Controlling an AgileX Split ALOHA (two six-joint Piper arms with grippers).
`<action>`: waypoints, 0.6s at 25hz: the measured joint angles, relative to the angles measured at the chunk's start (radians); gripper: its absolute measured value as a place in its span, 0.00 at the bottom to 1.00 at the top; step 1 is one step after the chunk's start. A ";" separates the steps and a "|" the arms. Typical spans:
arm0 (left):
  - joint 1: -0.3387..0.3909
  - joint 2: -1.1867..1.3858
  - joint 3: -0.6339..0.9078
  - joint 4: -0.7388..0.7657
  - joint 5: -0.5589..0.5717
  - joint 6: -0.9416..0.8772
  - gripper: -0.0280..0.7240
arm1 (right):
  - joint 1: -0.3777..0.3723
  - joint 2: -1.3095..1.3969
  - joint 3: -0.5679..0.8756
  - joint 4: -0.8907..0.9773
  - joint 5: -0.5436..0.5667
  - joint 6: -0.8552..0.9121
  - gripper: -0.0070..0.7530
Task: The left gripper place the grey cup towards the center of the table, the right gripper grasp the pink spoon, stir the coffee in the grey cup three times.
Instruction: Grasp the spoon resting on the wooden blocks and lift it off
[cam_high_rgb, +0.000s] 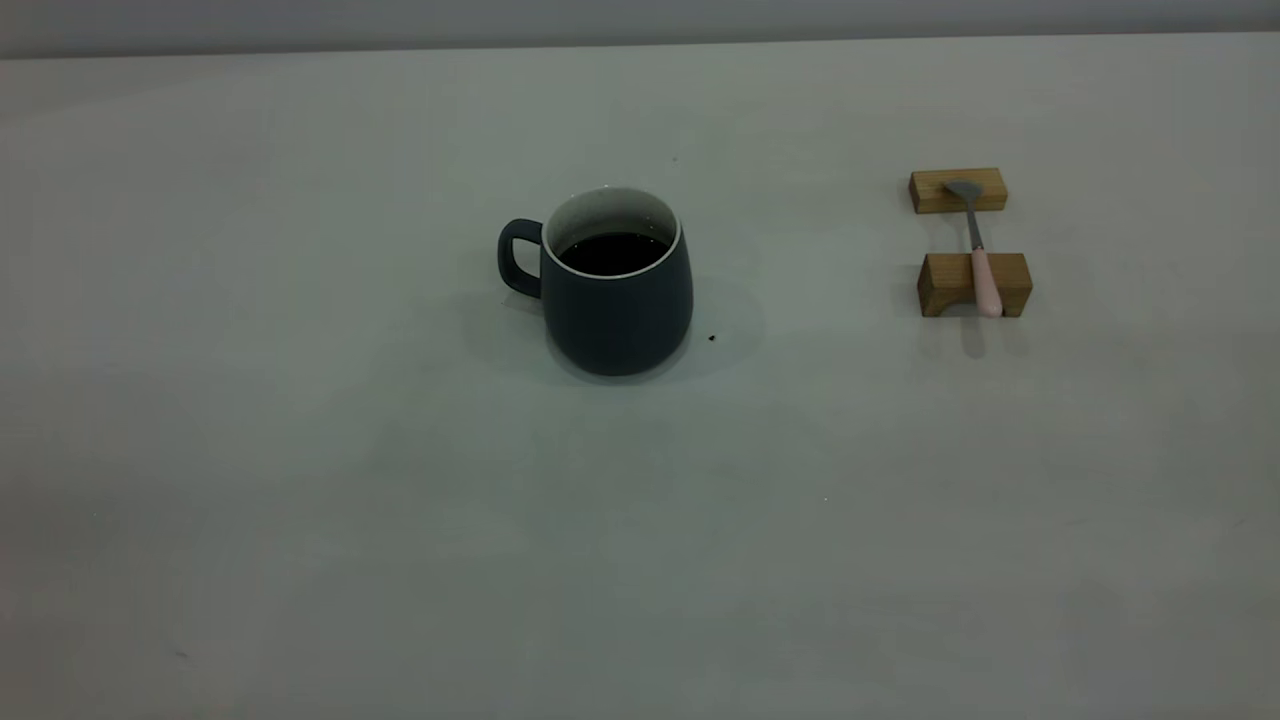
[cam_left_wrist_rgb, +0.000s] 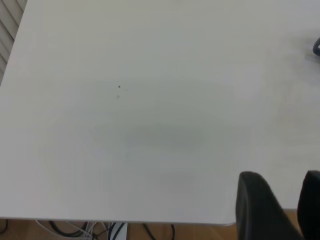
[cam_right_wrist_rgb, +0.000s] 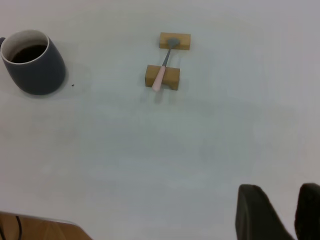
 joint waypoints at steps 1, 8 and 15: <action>0.000 0.000 0.000 0.000 0.000 0.000 0.40 | 0.000 0.000 0.000 0.000 0.000 0.000 0.32; 0.000 0.000 0.000 0.000 0.000 0.000 0.40 | 0.000 0.000 0.000 0.000 0.000 0.004 0.32; 0.000 0.000 0.000 0.000 0.000 0.000 0.40 | 0.000 0.055 -0.002 -0.023 -0.001 0.113 0.35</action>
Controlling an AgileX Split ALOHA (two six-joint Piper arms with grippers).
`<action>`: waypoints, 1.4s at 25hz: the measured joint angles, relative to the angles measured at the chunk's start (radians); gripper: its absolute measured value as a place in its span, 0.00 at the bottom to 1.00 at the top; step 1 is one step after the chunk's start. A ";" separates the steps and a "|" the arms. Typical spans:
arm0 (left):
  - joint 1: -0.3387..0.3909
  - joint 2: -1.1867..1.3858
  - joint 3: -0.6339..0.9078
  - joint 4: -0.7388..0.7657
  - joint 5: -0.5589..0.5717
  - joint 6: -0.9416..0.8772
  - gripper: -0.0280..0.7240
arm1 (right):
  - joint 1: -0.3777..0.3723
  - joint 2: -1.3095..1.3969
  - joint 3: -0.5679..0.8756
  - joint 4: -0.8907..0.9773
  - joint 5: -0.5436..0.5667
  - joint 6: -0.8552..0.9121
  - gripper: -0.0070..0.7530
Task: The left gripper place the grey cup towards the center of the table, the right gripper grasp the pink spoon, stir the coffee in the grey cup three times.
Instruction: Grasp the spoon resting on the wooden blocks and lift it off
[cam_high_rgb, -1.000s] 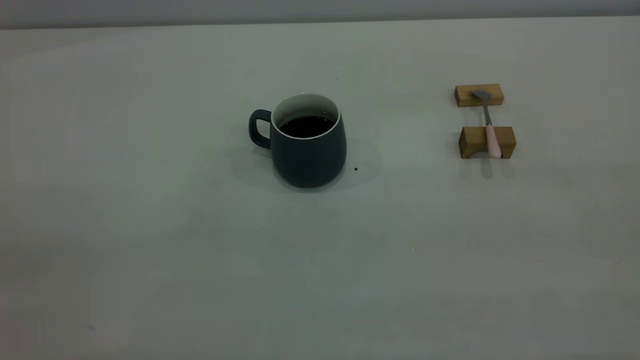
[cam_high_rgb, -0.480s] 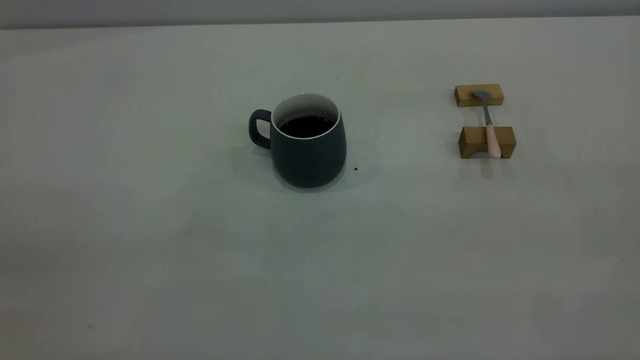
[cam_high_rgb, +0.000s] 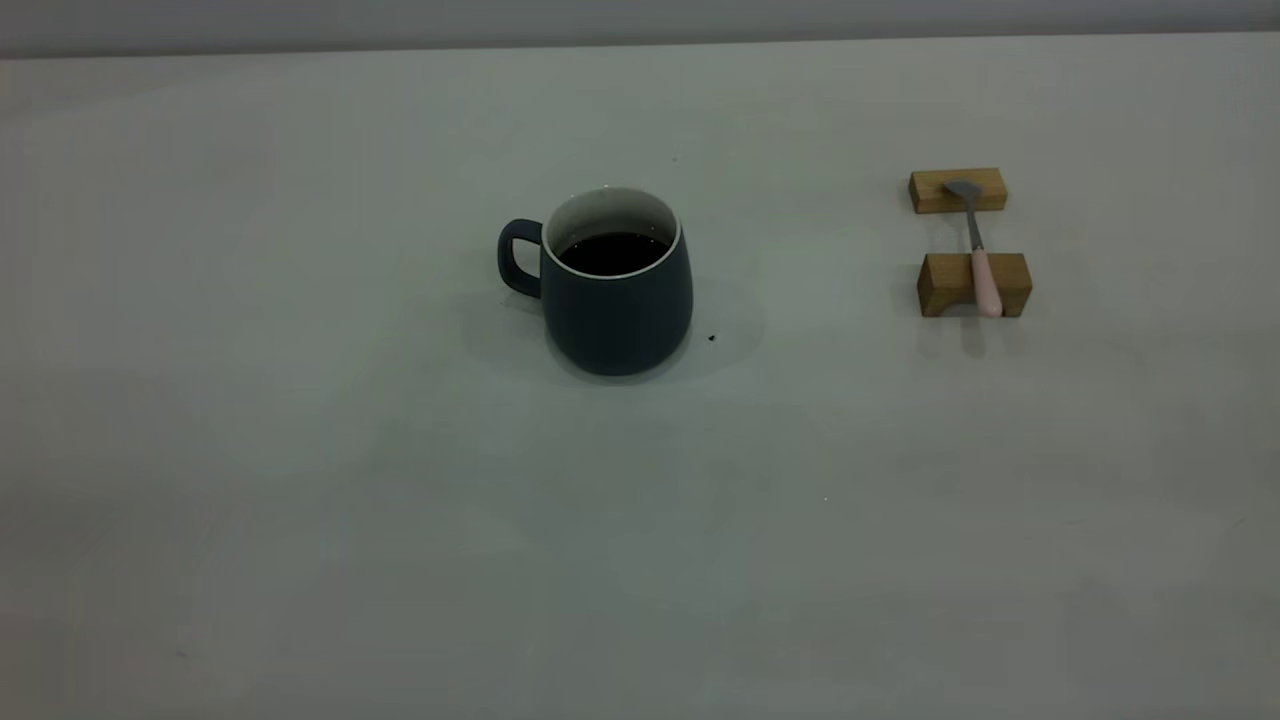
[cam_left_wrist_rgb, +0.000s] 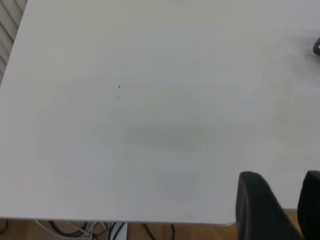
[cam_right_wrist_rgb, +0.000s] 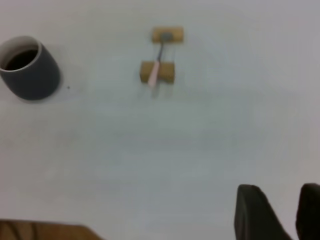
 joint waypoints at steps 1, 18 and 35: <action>0.000 0.000 0.000 0.000 0.000 0.000 0.40 | 0.000 0.039 0.000 -0.003 -0.011 0.032 0.37; 0.000 0.000 0.000 -0.001 0.000 0.000 0.40 | 0.022 1.294 -0.347 0.048 -0.363 -0.043 0.82; 0.000 0.000 0.000 -0.001 0.000 0.000 0.40 | 0.199 2.101 -0.749 0.043 -0.512 -0.065 0.82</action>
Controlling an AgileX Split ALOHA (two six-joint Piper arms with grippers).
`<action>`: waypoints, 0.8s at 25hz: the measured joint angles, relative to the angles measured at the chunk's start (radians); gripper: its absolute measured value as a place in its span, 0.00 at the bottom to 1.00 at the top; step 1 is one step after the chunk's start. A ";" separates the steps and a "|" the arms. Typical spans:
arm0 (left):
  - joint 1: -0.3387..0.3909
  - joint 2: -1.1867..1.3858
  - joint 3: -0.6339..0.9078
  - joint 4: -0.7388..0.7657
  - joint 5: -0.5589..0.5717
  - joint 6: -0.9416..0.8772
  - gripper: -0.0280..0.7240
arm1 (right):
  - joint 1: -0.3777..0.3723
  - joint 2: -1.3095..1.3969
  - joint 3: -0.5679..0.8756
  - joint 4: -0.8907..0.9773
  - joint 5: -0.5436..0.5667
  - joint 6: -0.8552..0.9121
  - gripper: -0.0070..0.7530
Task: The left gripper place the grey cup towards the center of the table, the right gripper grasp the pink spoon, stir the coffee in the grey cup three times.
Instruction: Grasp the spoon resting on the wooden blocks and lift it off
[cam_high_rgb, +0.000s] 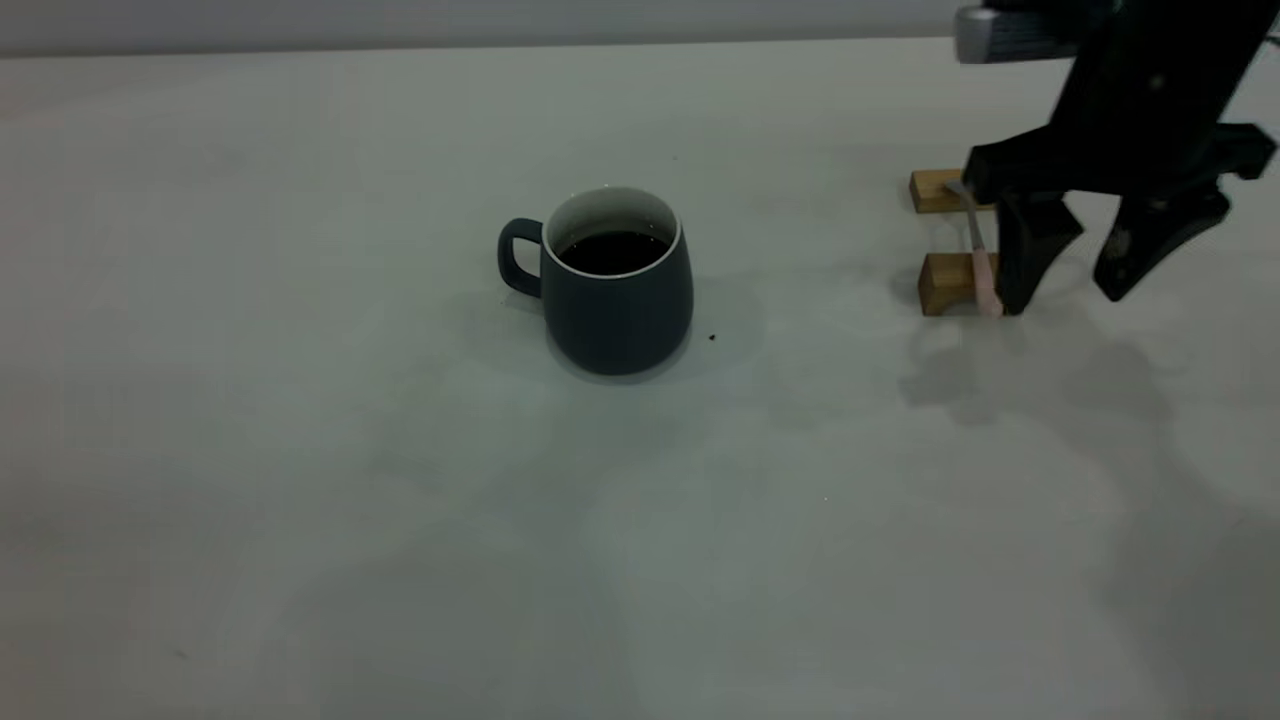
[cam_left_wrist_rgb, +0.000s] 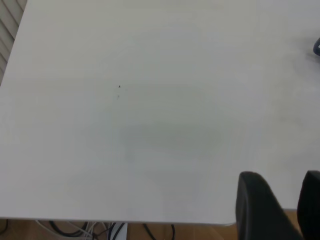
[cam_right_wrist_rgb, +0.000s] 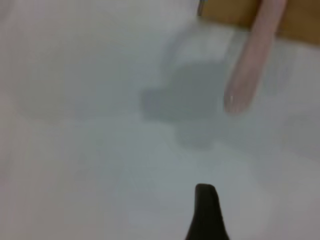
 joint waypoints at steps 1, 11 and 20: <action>0.000 0.000 0.000 0.000 0.000 0.000 0.40 | 0.000 0.016 -0.018 -0.002 0.000 -0.005 0.82; 0.000 0.000 0.000 -0.001 0.000 0.000 0.40 | 0.000 0.167 -0.176 0.002 0.002 -0.051 0.82; 0.000 0.000 0.000 -0.002 0.000 0.000 0.40 | 0.000 0.215 -0.220 -0.031 0.004 -0.046 0.76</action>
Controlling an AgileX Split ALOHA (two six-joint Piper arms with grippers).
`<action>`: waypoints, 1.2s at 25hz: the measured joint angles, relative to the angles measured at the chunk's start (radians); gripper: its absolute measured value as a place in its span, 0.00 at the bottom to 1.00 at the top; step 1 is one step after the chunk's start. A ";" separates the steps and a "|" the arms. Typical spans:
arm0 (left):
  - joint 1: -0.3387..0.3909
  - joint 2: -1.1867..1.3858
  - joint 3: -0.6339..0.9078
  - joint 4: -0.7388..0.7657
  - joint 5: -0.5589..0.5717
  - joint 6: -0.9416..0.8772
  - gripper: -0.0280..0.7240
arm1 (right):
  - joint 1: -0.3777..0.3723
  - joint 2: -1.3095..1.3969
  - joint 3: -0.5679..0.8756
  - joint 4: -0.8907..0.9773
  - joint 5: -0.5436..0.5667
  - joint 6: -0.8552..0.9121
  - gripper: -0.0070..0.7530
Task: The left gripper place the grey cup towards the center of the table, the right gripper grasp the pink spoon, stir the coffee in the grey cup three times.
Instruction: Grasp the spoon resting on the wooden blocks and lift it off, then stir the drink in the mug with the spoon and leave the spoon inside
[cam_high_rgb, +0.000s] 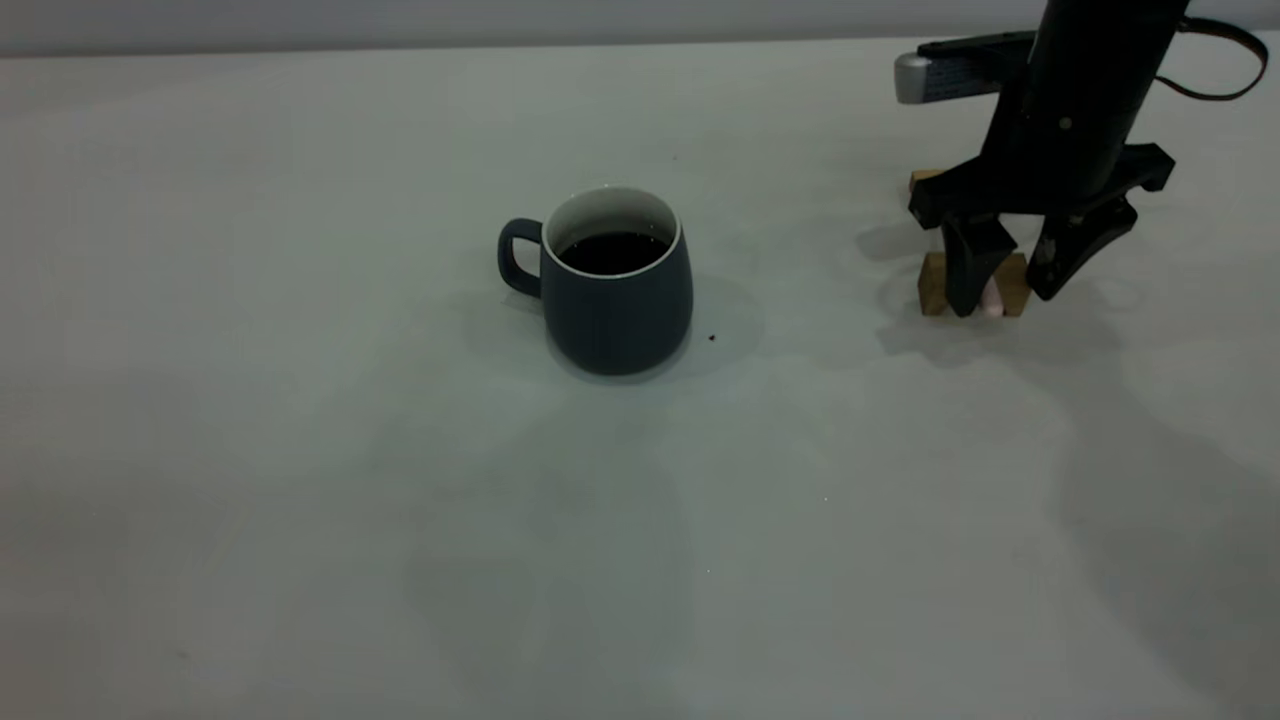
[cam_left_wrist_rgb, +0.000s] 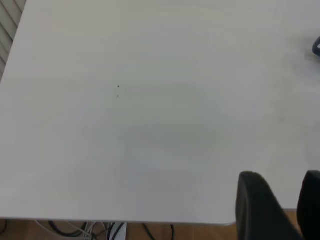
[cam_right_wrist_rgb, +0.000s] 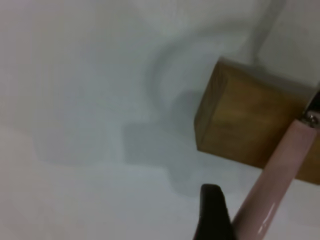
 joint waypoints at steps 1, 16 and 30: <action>0.000 0.000 0.000 -0.001 0.000 0.000 0.40 | 0.000 0.000 0.000 -0.007 0.000 0.007 0.73; 0.000 0.000 0.000 -0.001 0.000 0.001 0.40 | 0.000 -0.010 0.000 -0.095 -0.001 0.069 0.20; 0.000 0.000 0.000 -0.001 0.000 0.001 0.40 | 0.109 -0.290 0.000 0.052 0.246 0.079 0.20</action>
